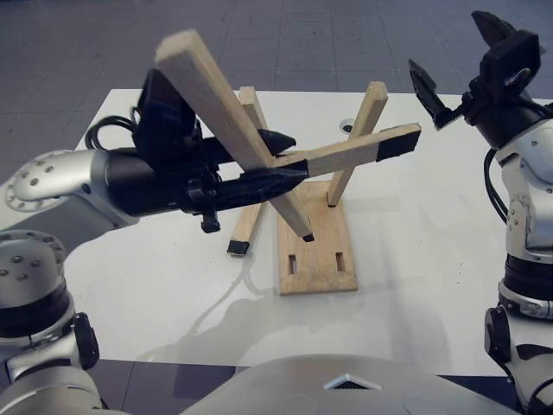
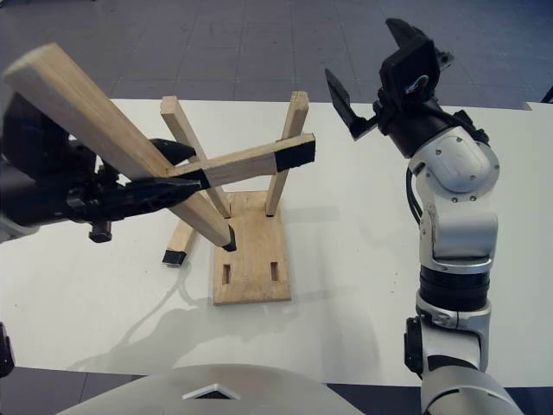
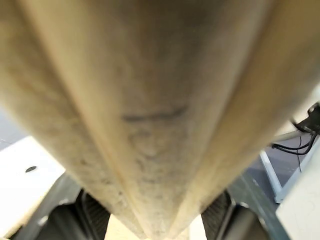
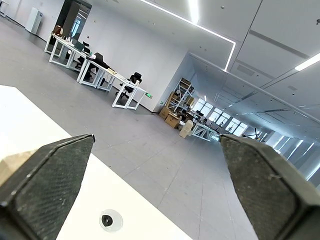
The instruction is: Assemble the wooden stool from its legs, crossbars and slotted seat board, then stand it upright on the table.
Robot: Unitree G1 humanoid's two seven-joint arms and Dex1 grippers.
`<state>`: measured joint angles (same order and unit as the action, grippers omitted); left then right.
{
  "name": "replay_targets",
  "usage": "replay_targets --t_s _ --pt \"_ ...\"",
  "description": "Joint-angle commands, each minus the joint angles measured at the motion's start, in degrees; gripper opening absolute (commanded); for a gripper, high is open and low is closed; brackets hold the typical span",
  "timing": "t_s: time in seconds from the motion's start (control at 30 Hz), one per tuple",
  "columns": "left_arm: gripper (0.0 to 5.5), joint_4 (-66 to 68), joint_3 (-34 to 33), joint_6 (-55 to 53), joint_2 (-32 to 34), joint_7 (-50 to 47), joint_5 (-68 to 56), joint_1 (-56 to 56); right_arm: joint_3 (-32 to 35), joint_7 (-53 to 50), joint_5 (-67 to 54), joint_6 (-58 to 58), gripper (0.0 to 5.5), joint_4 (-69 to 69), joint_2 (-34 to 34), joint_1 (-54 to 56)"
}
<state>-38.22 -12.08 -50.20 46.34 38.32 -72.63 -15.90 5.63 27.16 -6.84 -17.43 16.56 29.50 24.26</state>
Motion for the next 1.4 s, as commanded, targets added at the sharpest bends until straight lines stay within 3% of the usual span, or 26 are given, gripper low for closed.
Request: replay_targets --t_s 0.03,0.17,0.33,0.97,1.2,1.4 --pt "2.04 1.2 6.7 7.9 -2.0 8.4 11.7 6.5 0.2 0.7 0.5 1.3 4.57 -1.7 1.3 -0.3" --pt "2.04 6.0 13.2 14.6 -2.4 15.4 22.4 9.3 -0.2 1.0 0.5 2.2 4.57 -2.7 1.5 0.1" --pt "2.04 11.2 15.3 22.3 -3.0 20.9 30.5 11.1 -0.5 1.3 0.5 2.6 4.57 -3.1 1.4 0.3" --pt "2.04 16.6 18.3 26.2 -4.9 25.3 36.0 14.0 -0.9 1.2 0.7 3.1 4.57 -2.6 1.0 0.0" --pt "2.04 23.2 24.0 39.2 -1.6 27.7 51.2 15.3 -0.8 0.6 0.6 2.3 4.57 -1.4 0.7 0.1" --pt "2.04 24.5 25.0 38.7 -1.4 29.0 48.2 16.3 -1.1 0.1 0.4 1.4 4.57 -0.4 0.4 0.3"
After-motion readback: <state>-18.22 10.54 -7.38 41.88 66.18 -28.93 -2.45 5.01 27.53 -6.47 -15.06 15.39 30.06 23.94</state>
